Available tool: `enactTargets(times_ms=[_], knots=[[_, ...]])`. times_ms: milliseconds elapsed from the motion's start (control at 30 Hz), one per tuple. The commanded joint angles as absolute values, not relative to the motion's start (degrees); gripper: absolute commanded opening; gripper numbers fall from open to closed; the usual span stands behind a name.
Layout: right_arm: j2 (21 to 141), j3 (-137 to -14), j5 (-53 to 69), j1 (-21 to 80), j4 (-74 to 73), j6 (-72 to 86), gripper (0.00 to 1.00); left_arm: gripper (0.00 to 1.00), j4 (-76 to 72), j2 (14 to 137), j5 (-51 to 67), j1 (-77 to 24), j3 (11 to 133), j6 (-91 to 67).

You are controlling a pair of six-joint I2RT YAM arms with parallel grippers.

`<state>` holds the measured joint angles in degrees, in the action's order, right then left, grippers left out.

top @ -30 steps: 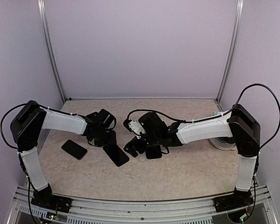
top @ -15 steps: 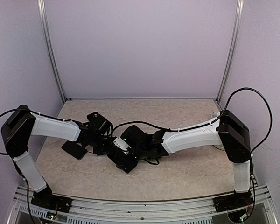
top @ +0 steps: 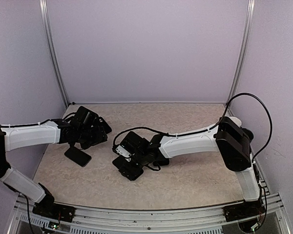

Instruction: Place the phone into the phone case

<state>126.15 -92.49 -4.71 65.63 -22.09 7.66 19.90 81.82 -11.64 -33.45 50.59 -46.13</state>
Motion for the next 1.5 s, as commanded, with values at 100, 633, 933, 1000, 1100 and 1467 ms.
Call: enactTargets(times_ms=[100, 633, 933, 1000, 1100, 1467], knots=[[132.4, -102.1, -2.7, 66.0, -35.4, 11.5, 0.99, 0.76, 21.6, 79.8, -13.8, -31.6, 49.5, -45.4], [133.0, -102.5, -1.3, 64.2, -38.0, 14.1, 0.75, 0.76, 20.1, 81.4, -12.6, -32.3, 49.1, -45.9], [128.6, -98.6, -3.8, 64.2, -32.8, 13.1, 0.51, 0.76, 19.9, 82.0, -12.9, -32.6, 49.3, -45.3], [127.4, -97.4, -4.4, 64.1, -31.3, 12.8, 0.5, 0.76, 19.7, 82.0, -12.7, -32.7, 49.5, -44.9], [124.8, -95.0, -4.2, 63.8, -28.5, 12.5, 0.5, 0.76, 19.8, 82.2, -12.7, -32.7, 49.9, -44.5], [116.0, -82.9, 10.7, 58.1, -15.0, 15.7, 0.48, 0.76, 21.3, 82.6, -16.1, -35.6, 53.4, -41.3]])
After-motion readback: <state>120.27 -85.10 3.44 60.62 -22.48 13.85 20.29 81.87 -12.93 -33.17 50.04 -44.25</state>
